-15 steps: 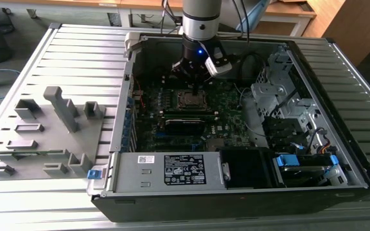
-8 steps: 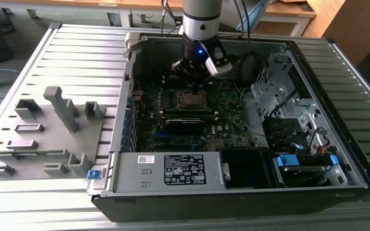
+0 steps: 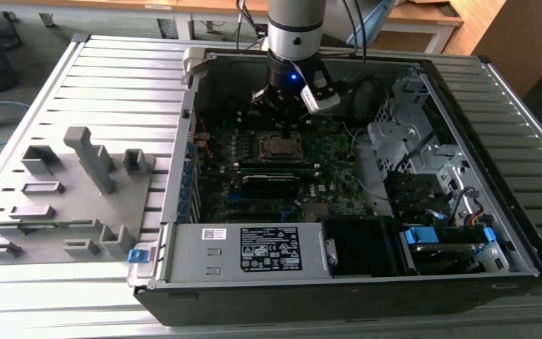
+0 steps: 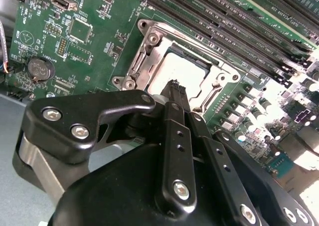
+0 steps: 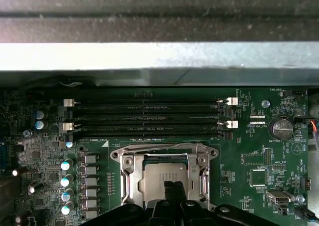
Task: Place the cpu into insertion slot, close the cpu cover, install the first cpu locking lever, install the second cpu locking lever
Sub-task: 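Install the first cpu locking lever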
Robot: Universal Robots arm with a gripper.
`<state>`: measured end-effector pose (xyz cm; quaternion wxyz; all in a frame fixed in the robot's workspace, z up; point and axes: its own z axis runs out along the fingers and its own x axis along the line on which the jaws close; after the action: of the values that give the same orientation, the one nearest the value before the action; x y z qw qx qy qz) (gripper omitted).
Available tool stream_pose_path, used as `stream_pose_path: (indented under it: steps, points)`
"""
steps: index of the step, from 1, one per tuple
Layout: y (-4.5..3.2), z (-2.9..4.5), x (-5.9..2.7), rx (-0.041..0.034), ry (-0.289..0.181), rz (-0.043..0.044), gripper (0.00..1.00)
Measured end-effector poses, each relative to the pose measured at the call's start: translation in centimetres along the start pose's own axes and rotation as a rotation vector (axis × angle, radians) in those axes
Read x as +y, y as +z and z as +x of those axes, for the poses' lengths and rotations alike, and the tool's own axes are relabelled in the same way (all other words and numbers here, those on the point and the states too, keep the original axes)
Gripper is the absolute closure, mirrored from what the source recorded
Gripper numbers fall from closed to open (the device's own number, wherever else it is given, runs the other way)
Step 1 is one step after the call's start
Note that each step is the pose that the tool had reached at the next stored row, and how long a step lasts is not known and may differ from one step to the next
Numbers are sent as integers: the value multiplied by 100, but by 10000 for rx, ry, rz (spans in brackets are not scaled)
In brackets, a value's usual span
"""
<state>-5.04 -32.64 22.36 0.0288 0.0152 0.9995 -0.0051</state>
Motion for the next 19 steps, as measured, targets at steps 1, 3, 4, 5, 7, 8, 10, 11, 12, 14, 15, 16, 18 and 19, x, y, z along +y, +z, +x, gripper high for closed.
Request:
stream_pose_path:
  steps: [1,3,4,5,7,8,10,11,12,14,15,16,18,19]
  points:
    - [0,0,0,0,0,-1,89]
    - [0,0,-1,0,-1,0,89]
    - [0,0,-1,0,-1,0,89]
    - [0,-1,-2,18,-2,0,89]
    - [-1,0,-2,46,-3,3,89]
    - [-1,0,-2,49,-2,3,89]
    - [1,1,-2,54,-2,2,89]
    - [2,1,-2,54,-2,2,89]
    - [3,1,-2,54,-2,1,89]
    - [6,4,-4,53,0,0,89]
    - [7,7,-5,54,-1,2,89]
    - [7,9,-5,55,-2,3,89]
    - [7,9,-5,55,-4,6,89]
    - [8,9,-6,55,-4,9,89]
